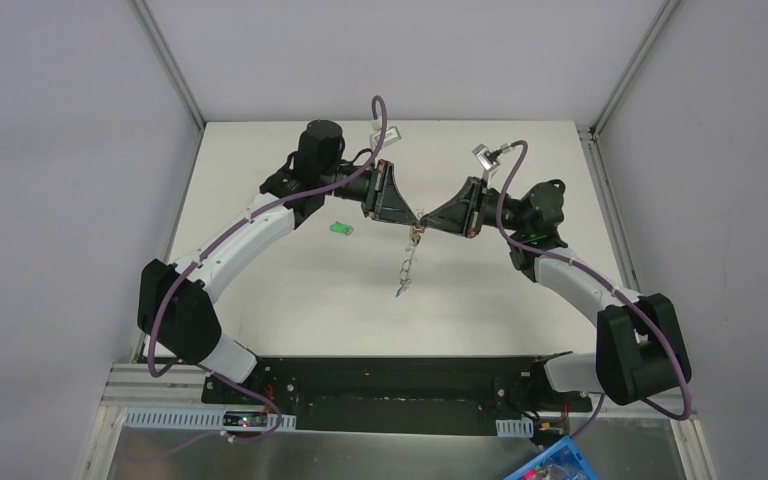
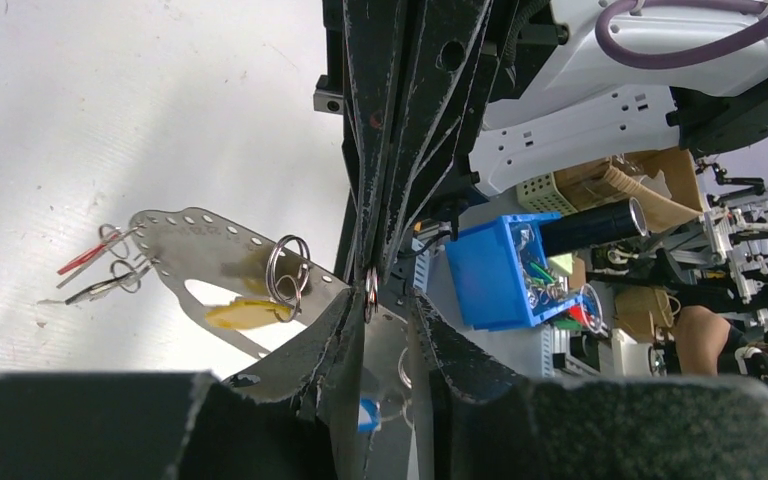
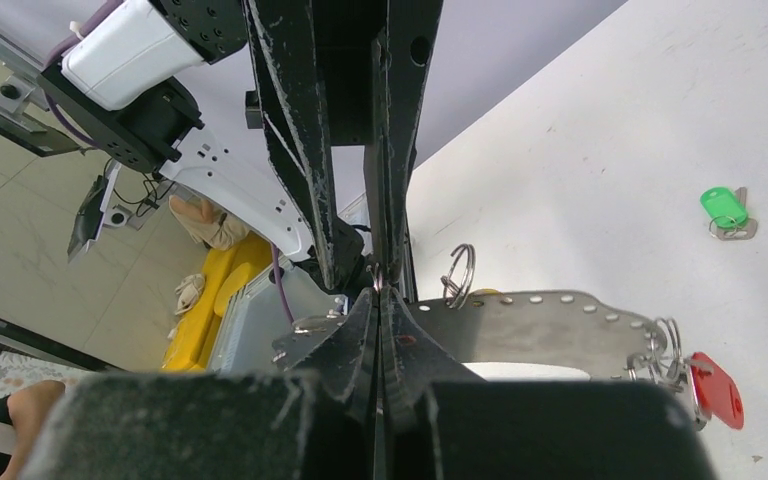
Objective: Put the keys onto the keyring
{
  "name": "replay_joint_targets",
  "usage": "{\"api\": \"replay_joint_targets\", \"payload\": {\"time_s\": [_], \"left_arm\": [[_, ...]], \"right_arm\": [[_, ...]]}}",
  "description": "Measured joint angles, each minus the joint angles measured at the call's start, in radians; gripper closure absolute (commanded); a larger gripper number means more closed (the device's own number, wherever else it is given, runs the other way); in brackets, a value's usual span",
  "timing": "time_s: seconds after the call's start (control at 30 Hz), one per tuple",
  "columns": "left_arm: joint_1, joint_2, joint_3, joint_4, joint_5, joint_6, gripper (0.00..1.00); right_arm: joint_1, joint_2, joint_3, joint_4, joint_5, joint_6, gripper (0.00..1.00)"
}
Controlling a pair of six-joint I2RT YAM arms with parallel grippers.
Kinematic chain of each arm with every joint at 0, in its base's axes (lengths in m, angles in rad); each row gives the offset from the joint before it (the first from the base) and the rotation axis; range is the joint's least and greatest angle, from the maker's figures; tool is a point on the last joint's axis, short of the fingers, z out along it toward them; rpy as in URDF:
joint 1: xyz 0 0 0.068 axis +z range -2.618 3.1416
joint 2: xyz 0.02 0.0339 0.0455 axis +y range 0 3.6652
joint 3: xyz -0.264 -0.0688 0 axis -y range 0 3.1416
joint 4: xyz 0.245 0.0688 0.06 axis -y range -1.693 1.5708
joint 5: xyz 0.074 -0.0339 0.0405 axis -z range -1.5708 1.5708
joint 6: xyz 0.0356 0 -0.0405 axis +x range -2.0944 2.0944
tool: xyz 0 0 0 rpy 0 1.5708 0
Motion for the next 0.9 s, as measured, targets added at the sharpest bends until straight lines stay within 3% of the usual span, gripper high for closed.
{"api": "replay_joint_targets", "payload": {"time_s": [0.23, 0.5, 0.67, 0.9], "left_arm": [[0.000, 0.001, -0.001, 0.011, 0.011, -0.006, 0.81], [0.000, 0.008, -0.001, 0.014, 0.013, -0.013, 1.00], [0.000, 0.015, -0.001, 0.009, 0.013, -0.014, 1.00], [-0.017, 0.060, 0.121, -0.245, -0.027, 0.146, 1.00]], "right_arm": [[-0.011, 0.000, 0.000, 0.034, 0.001, 0.031, 1.00], [-0.014, 0.000, 0.000, 0.052, 0.001, 0.039, 1.00], [-0.016, 0.002, -0.007, 0.053, 0.002, 0.037, 0.98], [-0.016, 0.002, -0.016, 0.023, -0.002, -0.039, 0.84]]}}
